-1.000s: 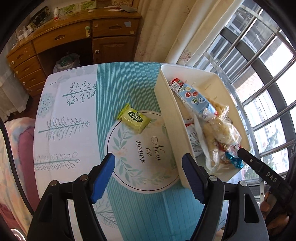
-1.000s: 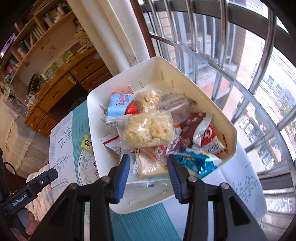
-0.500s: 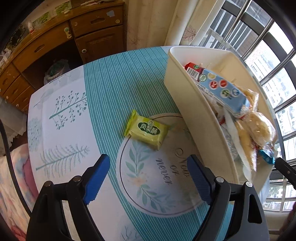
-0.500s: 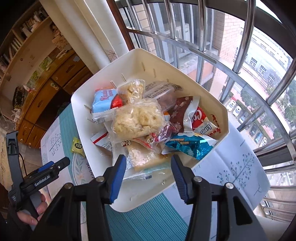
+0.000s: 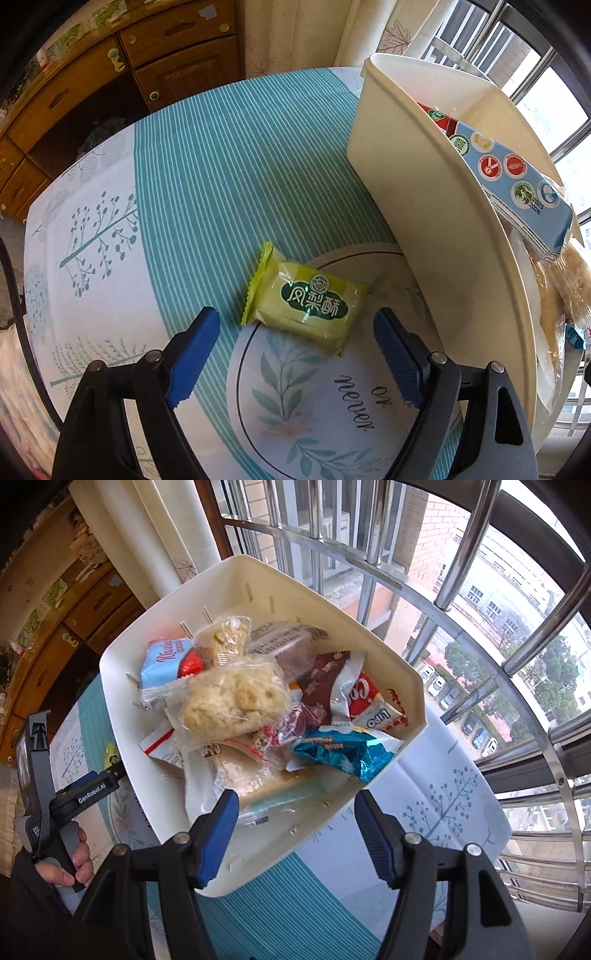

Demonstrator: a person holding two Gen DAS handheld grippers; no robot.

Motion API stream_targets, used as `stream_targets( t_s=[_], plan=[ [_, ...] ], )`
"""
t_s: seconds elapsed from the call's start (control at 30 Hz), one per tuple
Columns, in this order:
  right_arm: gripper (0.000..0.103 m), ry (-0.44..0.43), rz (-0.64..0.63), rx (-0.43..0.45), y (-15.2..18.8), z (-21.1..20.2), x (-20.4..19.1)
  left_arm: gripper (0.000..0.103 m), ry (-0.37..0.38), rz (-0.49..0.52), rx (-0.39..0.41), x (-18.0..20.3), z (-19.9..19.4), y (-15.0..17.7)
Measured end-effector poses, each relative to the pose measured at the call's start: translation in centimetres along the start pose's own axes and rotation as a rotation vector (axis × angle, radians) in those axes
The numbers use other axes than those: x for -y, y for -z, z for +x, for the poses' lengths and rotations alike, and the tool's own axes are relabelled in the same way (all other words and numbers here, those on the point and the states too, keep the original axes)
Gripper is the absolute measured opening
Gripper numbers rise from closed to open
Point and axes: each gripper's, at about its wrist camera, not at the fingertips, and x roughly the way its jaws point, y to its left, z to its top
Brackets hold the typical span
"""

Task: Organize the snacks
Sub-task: 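Grasp the green pastry packet with the left gripper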

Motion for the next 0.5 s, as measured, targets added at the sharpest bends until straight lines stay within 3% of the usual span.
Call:
stream_targets(
  t_s=[0.1,0.23,0.5],
  plan=[
    [0.066,0.015,0.004,-0.007,-0.1,0.0,0.3,0.084,0.006,-0.001,0.006,-0.1,0.4,-0.5],
    [0.066,0.019,0.013,-0.006,-0.2,-0.2,0.7,0.070,0.005,-0.004,-0.008,-0.1,1.1,-0.9],
    [0.066,0.012,0.042,-0.018,-0.1,-0.4,1.7,0.062,0.023,-0.020,-0.007,-0.3,1.4,-0.6]
  ],
)
